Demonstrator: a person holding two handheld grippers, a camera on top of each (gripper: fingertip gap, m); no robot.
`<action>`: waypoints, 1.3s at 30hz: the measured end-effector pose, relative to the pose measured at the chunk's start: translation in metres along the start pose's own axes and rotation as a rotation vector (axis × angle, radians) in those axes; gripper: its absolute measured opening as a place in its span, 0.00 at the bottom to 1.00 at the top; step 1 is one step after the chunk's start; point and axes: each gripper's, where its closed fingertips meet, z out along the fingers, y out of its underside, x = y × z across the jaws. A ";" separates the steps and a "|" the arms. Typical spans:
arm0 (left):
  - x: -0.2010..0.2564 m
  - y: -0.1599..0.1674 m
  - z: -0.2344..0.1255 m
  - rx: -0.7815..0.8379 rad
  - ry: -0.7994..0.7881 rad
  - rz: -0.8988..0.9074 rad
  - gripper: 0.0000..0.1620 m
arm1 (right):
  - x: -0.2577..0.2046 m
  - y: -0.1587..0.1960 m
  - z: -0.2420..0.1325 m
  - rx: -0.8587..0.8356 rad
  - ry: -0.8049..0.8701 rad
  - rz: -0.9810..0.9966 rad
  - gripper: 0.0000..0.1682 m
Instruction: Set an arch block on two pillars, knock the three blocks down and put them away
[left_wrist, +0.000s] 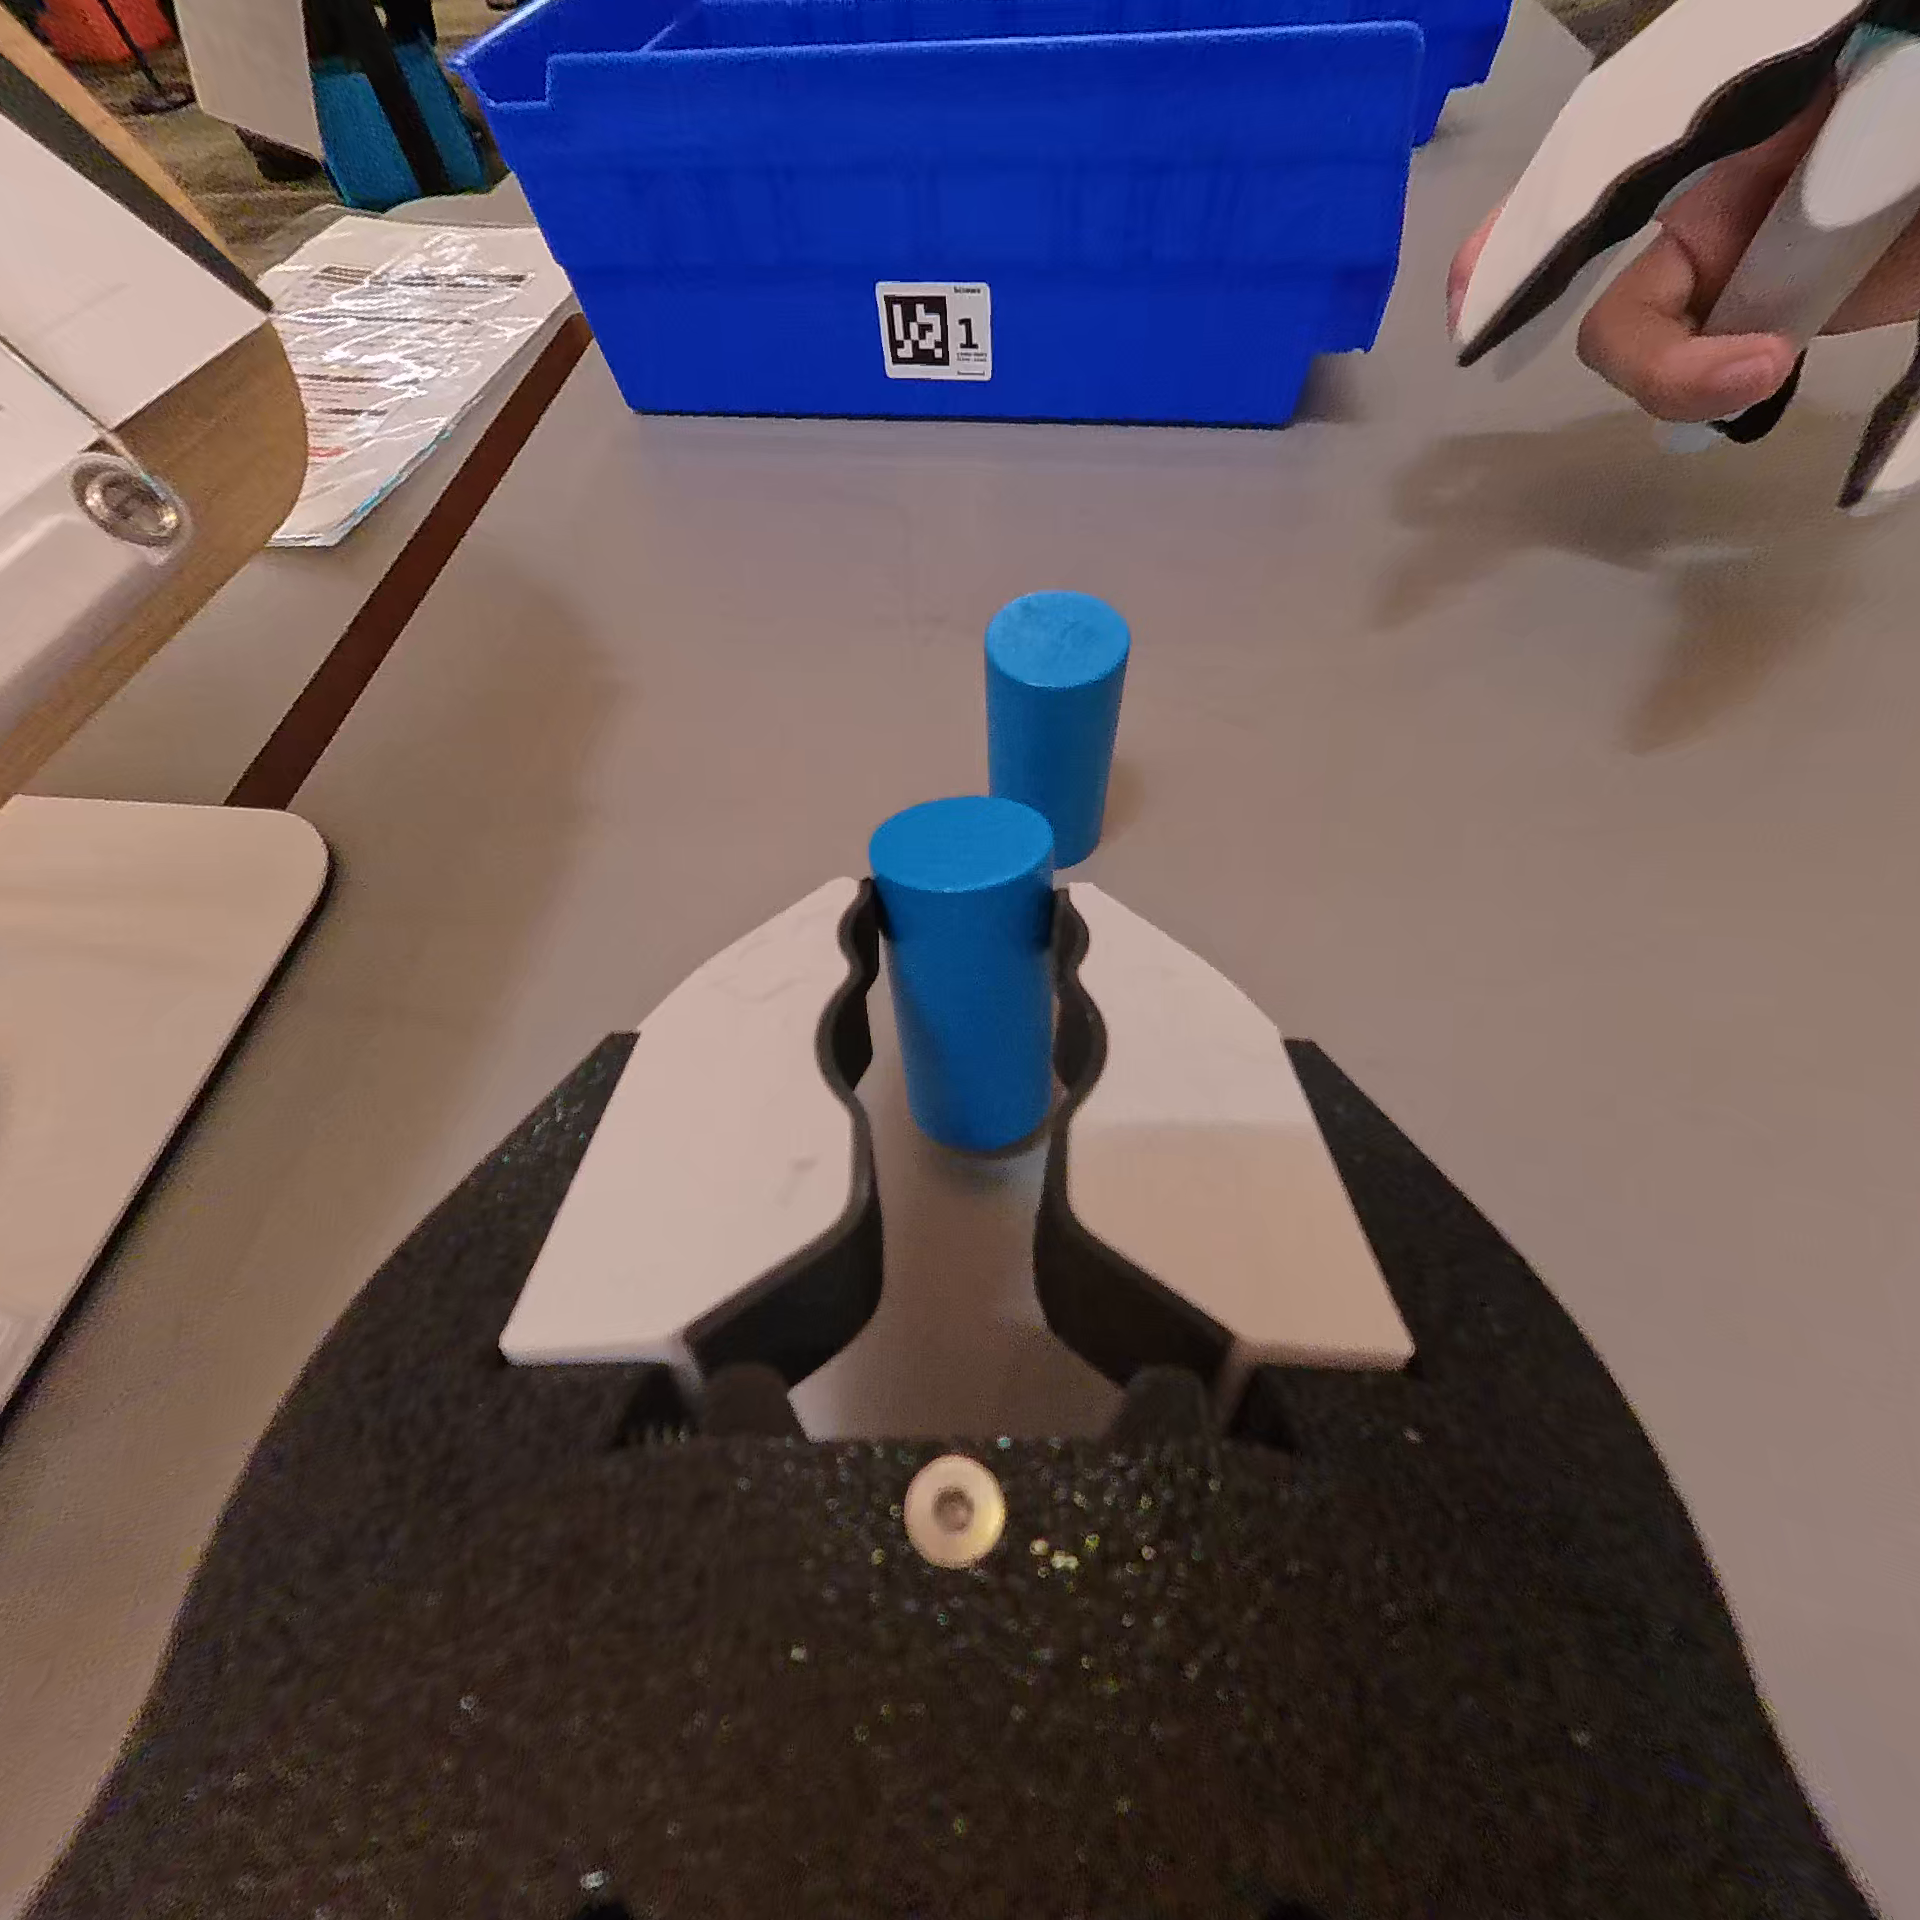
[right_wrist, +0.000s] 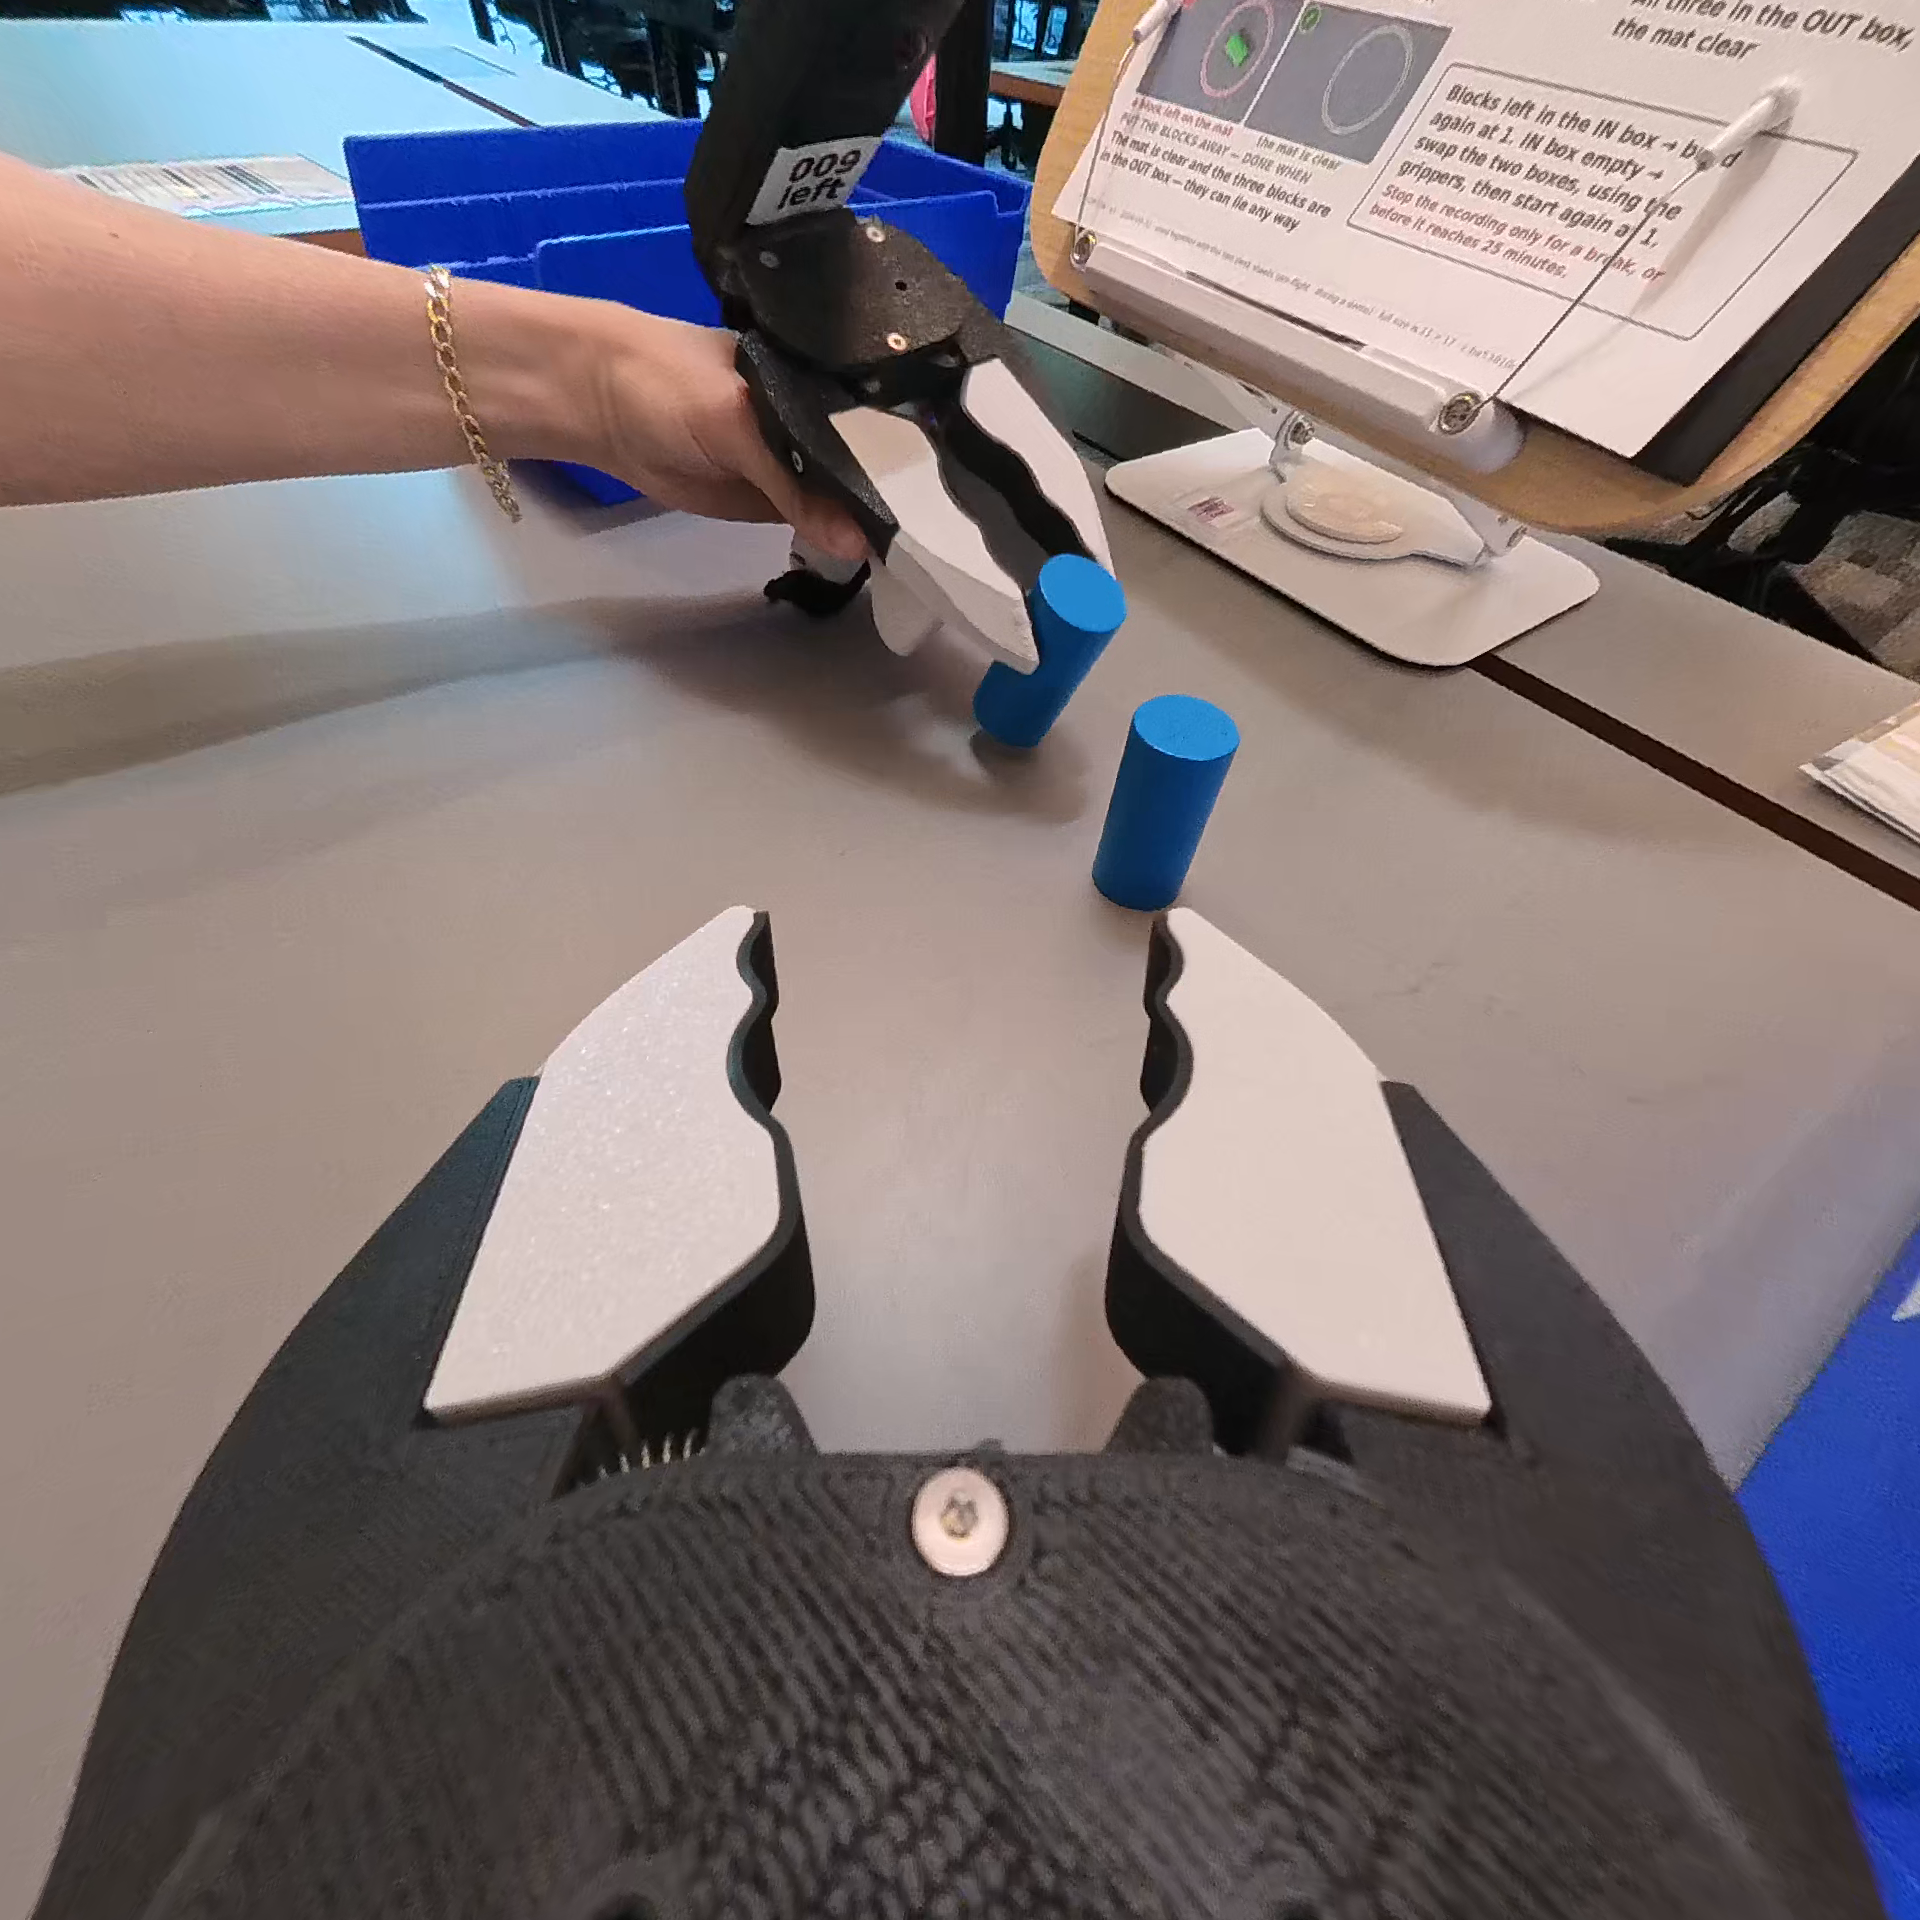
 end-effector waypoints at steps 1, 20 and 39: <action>0.000 0.001 0.001 -0.007 0.000 0.002 0.19 | 0.000 0.000 0.001 -0.001 -0.003 0.000 0.41; -0.004 0.010 -0.003 -0.046 -0.023 -0.014 0.19 | -0.001 0.006 0.003 -0.010 -0.009 0.008 0.41; -0.003 0.015 -0.009 -0.060 -0.025 -0.028 0.19 | -0.002 0.004 0.006 -0.009 -0.014 0.014 0.40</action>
